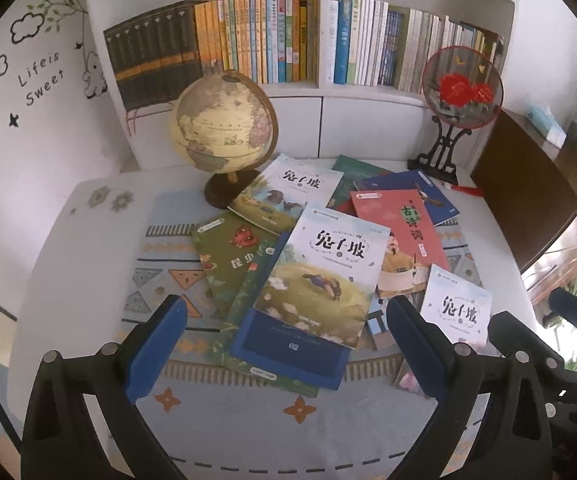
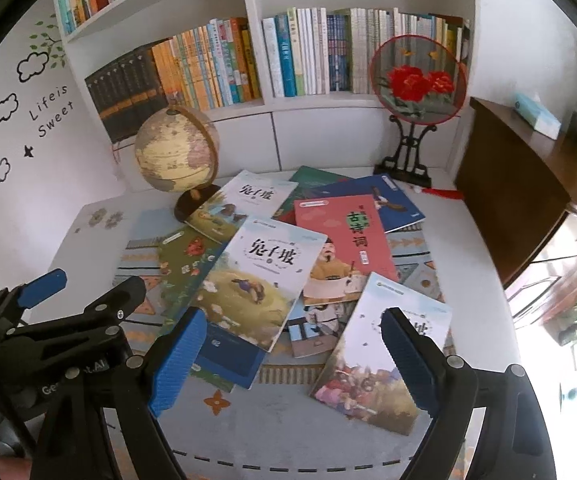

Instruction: Organize books

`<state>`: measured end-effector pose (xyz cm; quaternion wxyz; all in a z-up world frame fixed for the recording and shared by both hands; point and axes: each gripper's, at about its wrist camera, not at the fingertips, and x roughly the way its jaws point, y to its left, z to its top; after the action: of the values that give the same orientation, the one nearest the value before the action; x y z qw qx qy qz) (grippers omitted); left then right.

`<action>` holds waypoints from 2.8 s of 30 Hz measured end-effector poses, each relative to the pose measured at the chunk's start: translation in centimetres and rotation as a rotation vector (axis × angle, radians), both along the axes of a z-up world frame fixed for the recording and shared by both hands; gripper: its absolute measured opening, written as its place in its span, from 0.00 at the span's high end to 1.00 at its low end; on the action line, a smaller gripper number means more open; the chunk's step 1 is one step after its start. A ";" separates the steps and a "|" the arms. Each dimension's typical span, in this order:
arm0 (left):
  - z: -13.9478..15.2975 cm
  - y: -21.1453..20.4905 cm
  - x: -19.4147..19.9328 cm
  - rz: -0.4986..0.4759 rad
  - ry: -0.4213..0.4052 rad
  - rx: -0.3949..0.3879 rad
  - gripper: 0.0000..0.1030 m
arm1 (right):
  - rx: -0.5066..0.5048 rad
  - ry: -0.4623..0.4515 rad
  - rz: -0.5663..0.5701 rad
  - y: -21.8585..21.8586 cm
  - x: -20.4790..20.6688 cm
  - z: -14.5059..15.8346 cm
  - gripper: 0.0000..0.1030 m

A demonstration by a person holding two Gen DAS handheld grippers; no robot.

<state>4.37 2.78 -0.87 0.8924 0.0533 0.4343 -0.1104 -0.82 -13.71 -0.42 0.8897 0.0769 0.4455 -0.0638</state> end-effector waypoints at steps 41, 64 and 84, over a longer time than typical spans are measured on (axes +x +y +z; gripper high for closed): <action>-2.1 0.7 0.5 -0.014 0.123 -0.021 0.05 | 0.068 0.074 0.039 -0.4 1.0 -1.3 0.14; -3.1 1.3 1.8 -0.040 0.144 -0.025 0.04 | 0.055 0.102 0.043 0.2 1.8 -2.1 0.14; -14.6 -0.4 12.3 -0.358 0.196 0.072 0.04 | 0.154 0.126 0.042 -3.7 9.3 -13.9 0.16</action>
<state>16.71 2.37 -15.44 0.8095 0.1504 0.5064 -0.2563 8.44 -17.37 -14.31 0.8524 0.1316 0.5058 -0.0155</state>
